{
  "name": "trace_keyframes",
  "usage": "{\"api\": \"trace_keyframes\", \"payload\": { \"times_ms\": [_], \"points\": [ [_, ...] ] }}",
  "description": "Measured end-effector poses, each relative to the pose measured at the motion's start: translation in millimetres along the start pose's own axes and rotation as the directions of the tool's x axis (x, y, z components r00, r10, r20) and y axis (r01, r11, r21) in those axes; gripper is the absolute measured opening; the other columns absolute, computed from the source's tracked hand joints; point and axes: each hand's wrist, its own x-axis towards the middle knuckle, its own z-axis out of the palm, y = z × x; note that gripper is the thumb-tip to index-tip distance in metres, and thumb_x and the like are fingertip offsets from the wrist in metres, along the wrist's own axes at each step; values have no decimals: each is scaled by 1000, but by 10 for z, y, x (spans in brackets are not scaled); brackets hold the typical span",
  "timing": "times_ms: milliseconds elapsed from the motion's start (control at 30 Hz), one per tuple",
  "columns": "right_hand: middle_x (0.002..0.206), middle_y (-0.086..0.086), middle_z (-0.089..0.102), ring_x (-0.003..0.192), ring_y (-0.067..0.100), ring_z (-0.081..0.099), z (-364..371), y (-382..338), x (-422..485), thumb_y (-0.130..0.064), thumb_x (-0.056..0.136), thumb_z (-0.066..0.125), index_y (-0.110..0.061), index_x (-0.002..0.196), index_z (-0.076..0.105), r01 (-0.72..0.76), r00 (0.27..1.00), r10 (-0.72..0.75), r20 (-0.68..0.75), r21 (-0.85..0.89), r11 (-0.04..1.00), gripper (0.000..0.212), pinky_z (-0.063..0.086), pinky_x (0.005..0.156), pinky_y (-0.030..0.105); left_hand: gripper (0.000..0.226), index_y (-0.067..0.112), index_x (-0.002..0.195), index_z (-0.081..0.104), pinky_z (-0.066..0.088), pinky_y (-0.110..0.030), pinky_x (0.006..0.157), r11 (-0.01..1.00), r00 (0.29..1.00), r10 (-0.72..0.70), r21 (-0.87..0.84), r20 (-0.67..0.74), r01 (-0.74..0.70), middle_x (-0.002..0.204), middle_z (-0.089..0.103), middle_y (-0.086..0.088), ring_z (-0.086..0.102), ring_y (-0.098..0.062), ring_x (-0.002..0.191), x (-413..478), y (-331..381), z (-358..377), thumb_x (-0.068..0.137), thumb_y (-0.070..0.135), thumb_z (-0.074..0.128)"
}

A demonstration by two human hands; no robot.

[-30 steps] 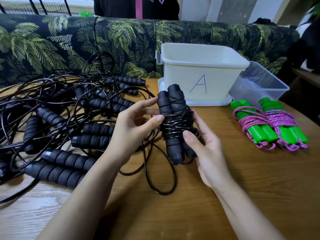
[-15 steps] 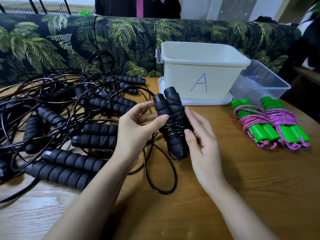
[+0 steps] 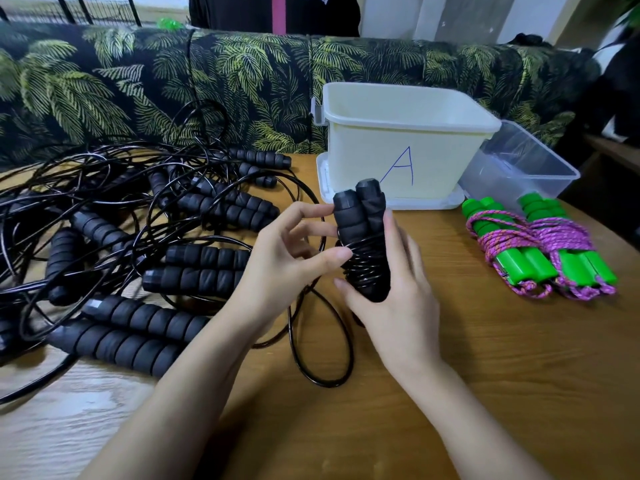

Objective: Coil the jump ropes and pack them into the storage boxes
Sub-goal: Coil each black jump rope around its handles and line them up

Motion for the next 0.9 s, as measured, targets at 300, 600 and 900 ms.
{"api": "trace_keyframes", "payload": {
  "times_ms": [300, 600, 900],
  "points": [
    [135, -22, 58, 128, -1, 51, -112, -55, 25, -23, 72, 80, -30, 144, 44, -194, 962, 29, 271, 603, 774, 81, 41, 106, 19, 84, 24, 146, 45, 54, -29, 88, 994, 993, -49, -90, 104, 58, 126, 67, -2, 66, -17, 112, 73, -41, -136, 69, 32, 80],
    [150, -4, 42, 137, 8, 42, -51, -33, -9, -25, 92, 59, -34, 148, 43, 15, 973, -111, 203, 425, 905, 59, 38, 110, 25, 59, 16, 132, 60, 54, -21, 81, 976, 991, -133, -177, -33, 125, 111, 71, -17, 68, -11, 95, 23, -62, 31, 76, 25, 77],
    [141, -11, 51, 121, 7, 55, -73, 115, 86, -10, 83, 69, -32, 145, 47, 54, 996, -67, 51, 223, 973, 69, 41, 93, 11, 99, 21, 155, 25, 38, -31, 111, 869, 955, 294, 406, 38, -284, 154, 38, 9, 36, -5, 141, -11, -124, 142, 76, 57, 72]
  ]
}}
